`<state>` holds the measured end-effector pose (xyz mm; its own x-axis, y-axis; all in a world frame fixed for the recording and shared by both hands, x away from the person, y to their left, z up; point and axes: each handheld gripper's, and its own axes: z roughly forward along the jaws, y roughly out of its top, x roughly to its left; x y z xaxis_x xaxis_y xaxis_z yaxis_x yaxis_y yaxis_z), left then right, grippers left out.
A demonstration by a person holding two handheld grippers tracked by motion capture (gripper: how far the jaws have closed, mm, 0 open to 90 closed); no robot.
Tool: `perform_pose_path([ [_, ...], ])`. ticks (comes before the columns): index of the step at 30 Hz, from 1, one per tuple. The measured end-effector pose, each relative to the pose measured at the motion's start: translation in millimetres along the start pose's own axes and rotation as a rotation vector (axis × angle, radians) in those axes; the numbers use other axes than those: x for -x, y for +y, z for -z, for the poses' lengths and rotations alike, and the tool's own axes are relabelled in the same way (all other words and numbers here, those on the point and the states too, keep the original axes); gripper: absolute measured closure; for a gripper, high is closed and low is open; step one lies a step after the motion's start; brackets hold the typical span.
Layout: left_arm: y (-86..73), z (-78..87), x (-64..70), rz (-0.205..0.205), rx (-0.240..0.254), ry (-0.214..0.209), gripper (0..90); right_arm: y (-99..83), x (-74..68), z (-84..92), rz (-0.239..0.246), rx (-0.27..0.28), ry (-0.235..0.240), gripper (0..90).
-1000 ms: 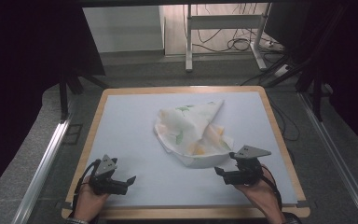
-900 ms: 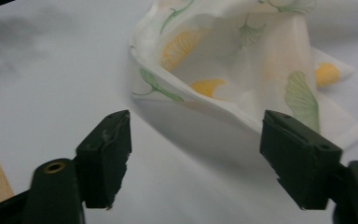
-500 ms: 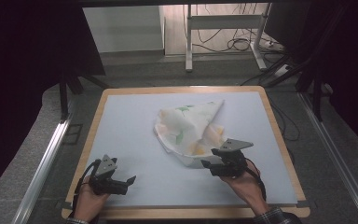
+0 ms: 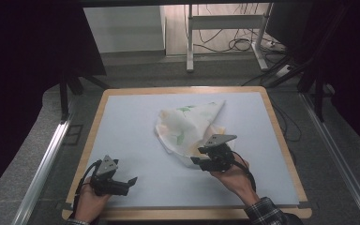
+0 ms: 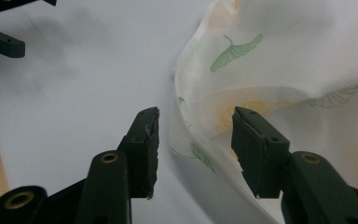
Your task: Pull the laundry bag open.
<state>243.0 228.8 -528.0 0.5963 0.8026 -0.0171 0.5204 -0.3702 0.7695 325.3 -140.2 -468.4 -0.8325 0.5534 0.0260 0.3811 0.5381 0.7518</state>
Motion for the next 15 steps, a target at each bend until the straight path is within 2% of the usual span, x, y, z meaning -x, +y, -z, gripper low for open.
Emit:
perform_pose_path([
  [4, -0.1, -0.3, -0.1, 0.003, -0.004, -0.001, 0.9, 6.2, -0.2, -6.7, -0.004, -0.012, 0.021, 53.2],
  [6, -0.2, -0.4, -0.3, 0.005, -0.005, 0.0, 0.9, 13.2, -1.1, -15.8, -0.021, -0.038, 0.043, 52.9],
  [9, -0.3, -0.6, -0.3, 0.005, -0.007, 0.0, 0.9, 18.4, -6.6, -26.1, 0.017, -0.067, 0.018, 52.7],
  [15, -0.4, -1.2, -0.1, 0.004, -0.015, 0.0, 0.9, 22.3, -11.0, -47.4, 0.049, -0.124, 0.005, 53.9],
])
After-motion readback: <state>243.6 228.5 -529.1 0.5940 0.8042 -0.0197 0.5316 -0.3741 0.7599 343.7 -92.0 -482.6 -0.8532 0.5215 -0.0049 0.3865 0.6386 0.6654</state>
